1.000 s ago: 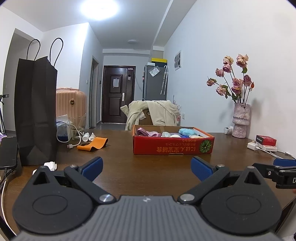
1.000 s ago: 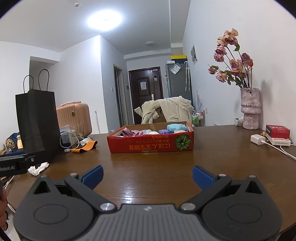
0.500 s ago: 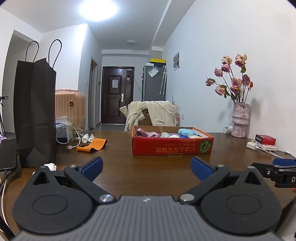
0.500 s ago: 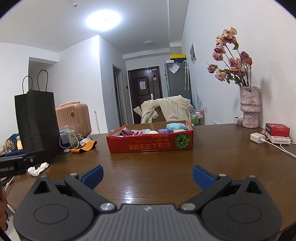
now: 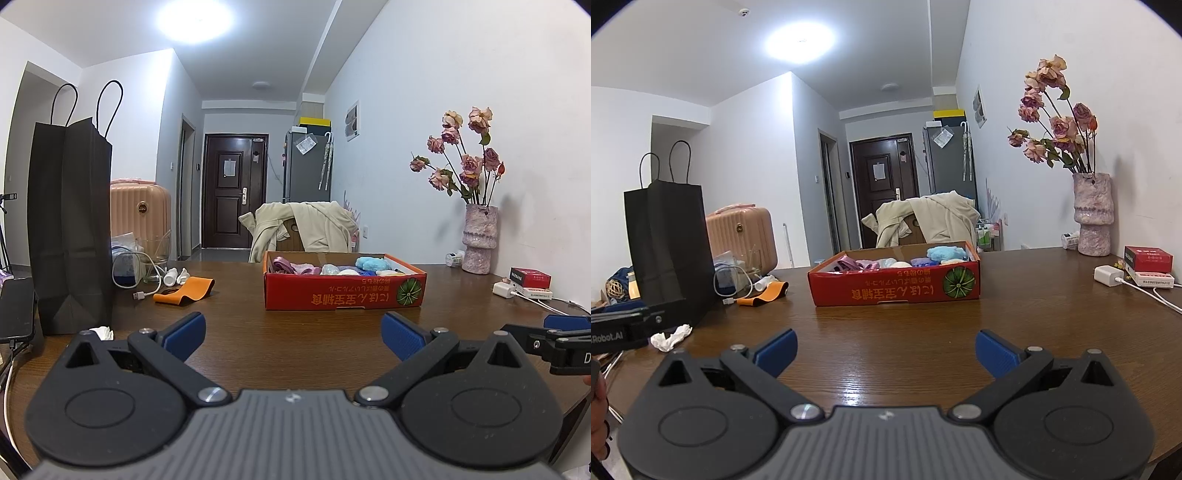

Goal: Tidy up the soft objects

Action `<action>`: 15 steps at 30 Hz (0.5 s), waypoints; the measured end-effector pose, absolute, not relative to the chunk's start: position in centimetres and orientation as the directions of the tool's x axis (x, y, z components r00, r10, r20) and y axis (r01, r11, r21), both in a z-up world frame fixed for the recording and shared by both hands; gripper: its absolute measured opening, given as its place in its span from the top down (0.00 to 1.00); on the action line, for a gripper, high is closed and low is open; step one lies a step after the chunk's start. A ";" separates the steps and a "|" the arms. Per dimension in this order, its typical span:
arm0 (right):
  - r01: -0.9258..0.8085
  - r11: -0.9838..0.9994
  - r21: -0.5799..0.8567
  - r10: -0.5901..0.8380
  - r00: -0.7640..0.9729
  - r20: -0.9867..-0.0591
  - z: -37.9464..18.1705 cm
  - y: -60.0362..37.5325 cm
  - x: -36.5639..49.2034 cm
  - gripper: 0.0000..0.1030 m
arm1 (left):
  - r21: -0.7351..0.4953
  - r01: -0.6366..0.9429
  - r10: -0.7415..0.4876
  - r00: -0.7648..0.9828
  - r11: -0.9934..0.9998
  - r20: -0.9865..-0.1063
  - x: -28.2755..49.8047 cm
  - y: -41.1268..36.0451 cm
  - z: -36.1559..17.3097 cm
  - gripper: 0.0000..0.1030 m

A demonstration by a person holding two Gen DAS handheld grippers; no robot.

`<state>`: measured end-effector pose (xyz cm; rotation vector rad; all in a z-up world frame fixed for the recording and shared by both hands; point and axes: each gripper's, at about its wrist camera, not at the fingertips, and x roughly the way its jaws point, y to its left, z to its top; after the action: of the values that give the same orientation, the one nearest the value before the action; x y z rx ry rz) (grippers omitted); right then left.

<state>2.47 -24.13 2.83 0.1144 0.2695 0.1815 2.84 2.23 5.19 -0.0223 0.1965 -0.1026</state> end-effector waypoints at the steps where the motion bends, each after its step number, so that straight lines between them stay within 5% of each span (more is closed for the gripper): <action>1: -0.163 0.977 0.137 0.194 0.947 -0.254 2.8 -24.1 2.5 0.00 | -0.032 0.099 -0.104 0.976 0.995 -0.194 2.8 2.2 5.2 0.00; 15: -0.158 0.977 0.140 0.190 0.949 -0.253 2.7 -24.2 2.4 0.00 | -0.006 0.099 -0.098 0.981 0.995 -0.165 2.5 2.2 5.4 0.00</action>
<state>2.36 -24.16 2.74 0.1183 0.2691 0.1774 2.47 2.19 5.42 0.0027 0.1662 -0.0993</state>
